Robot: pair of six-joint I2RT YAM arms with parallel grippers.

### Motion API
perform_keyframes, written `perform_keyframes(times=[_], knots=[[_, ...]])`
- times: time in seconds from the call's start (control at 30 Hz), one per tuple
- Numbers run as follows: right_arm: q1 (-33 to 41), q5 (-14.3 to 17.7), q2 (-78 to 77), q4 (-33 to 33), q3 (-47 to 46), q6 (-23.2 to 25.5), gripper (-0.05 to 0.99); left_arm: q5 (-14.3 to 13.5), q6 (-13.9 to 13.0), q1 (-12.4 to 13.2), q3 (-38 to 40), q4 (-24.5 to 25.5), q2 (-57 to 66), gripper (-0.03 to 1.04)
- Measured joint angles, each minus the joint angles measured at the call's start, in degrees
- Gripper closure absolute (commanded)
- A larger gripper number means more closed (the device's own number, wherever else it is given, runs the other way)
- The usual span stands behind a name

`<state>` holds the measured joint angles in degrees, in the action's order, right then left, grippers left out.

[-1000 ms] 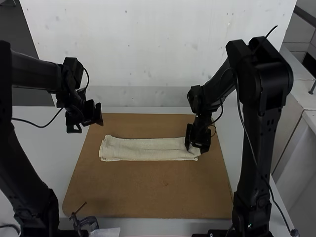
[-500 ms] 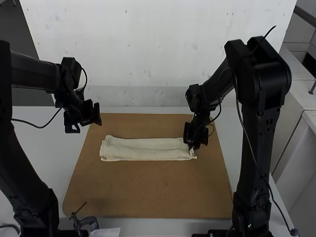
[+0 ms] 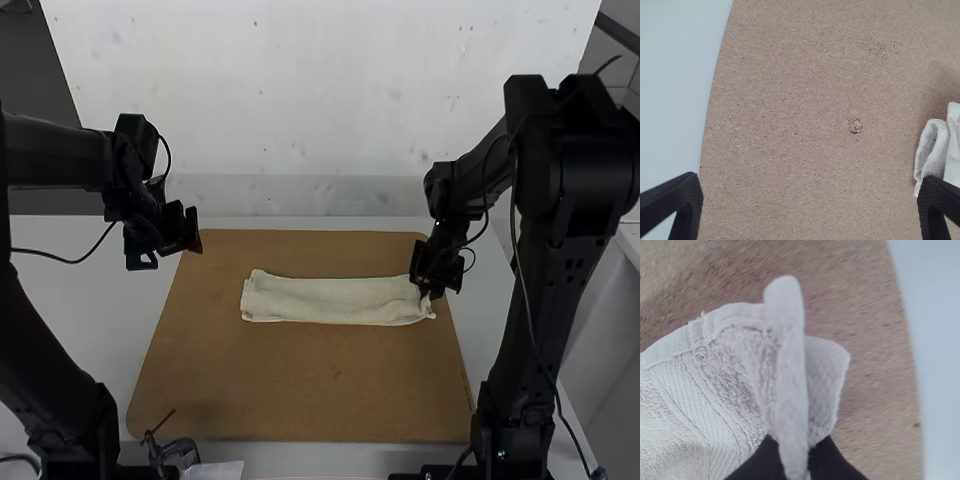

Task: Fold the towel.

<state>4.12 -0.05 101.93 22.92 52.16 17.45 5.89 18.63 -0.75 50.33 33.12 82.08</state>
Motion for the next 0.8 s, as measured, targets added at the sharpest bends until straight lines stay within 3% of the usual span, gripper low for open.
perform_keyframes(times=[0.27,0.47,0.6,0.8], knots=[[-12.8,0.2,-1.4,0.2,-0.1,-7.1,0.92,0.0,0.0,0.0,-1.1,0.3,-2.2,0.05],[-16.8,0.6,-2.0,1.7,-0.1,-10.5,0.92,0.0,-0.2,0.0,-1.8,0.5,-2.2,0.05],[-12.8,1.3,-4.5,3.7,0.0,-10.4,0.92,0.0,-0.4,0.0,-1.8,0.4,-2.2,0.05],[5.9,2.1,-5.6,6.1,3.3,-5.2,0.92,0.0,-0.6,0.1,-1.8,0.0,-2.2,0.05]])
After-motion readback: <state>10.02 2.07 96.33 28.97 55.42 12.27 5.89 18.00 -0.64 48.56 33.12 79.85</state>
